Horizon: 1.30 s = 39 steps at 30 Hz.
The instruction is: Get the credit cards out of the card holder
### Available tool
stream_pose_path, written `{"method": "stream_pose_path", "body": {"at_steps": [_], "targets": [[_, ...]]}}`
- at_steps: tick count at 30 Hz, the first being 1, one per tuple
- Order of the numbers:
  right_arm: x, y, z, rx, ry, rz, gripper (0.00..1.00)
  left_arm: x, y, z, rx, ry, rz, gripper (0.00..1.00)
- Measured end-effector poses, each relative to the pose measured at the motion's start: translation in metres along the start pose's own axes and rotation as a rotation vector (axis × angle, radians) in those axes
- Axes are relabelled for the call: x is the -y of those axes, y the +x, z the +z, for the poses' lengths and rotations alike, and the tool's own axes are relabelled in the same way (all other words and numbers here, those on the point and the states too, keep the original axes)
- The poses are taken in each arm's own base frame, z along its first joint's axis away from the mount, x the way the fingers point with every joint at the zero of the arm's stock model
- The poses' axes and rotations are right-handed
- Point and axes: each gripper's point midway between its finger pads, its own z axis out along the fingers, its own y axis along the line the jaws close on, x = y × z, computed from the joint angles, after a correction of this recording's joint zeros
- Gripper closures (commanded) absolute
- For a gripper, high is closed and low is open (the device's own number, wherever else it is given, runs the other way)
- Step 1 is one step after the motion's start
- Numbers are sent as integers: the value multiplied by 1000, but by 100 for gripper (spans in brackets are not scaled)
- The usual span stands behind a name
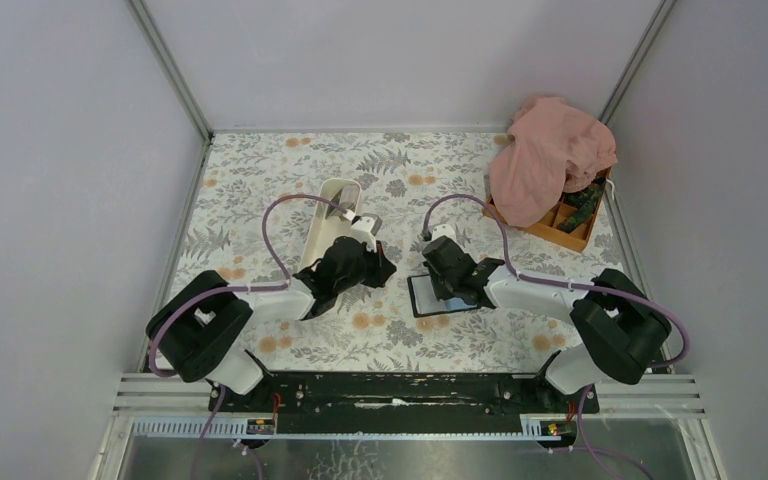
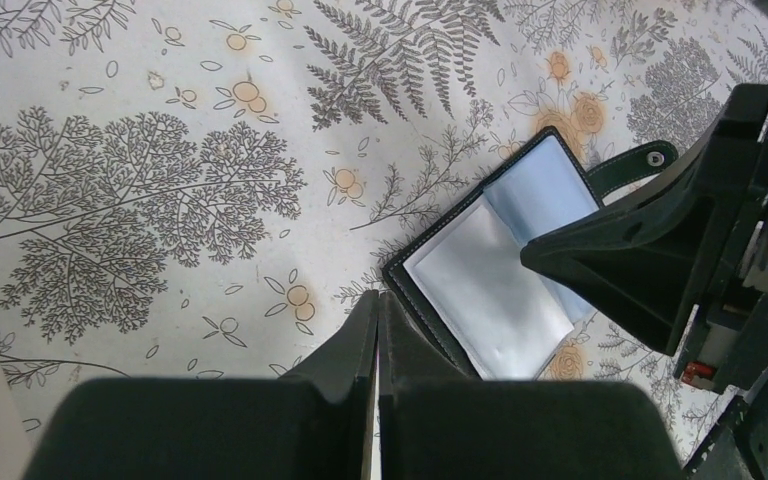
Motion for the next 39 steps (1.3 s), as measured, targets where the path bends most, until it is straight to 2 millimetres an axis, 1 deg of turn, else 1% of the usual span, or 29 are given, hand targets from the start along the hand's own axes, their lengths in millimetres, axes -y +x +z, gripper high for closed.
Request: {"method": "stream_pose_path", "body": {"at_steps": [7, 11, 12, 15, 17, 18, 20, 23, 27, 30, 39], "targets": [[1, -6, -5, 29, 4, 20, 100, 4, 1, 1, -11, 22, 0, 100], [2, -6, -10, 42, -1, 37, 100, 7, 2, 1, -17, 35, -1, 100], [2, -6, -11, 45, -3, 40, 95, 7, 3, 1, -20, 38, -1, 100], [2, -9, -14, 56, -8, 48, 52, 7, 5, 2, -29, 43, -4, 100], [1, -8, -14, 52, -8, 46, 36, 8, 5, 2, -28, 42, -9, 100], [1, -7, -14, 52, -6, 40, 30, 7, 5, 2, -27, 39, -12, 100], [-1, -8, -15, 51, -3, 22, 24, 5, 3, 2, -20, 24, -19, 100], [-9, -11, -16, 52, 1, -16, 21, 0, -1, 0, -3, -9, -27, 100], [-25, -18, -17, 59, -7, -55, 21, -4, -6, -3, 16, -41, -35, 100], [-31, -18, -14, 51, -4, -71, 21, -8, -7, -3, 18, -58, -43, 100], [-33, 1, 1, -23, 32, -115, 27, -11, -8, -3, 21, -67, -59, 100]]}}
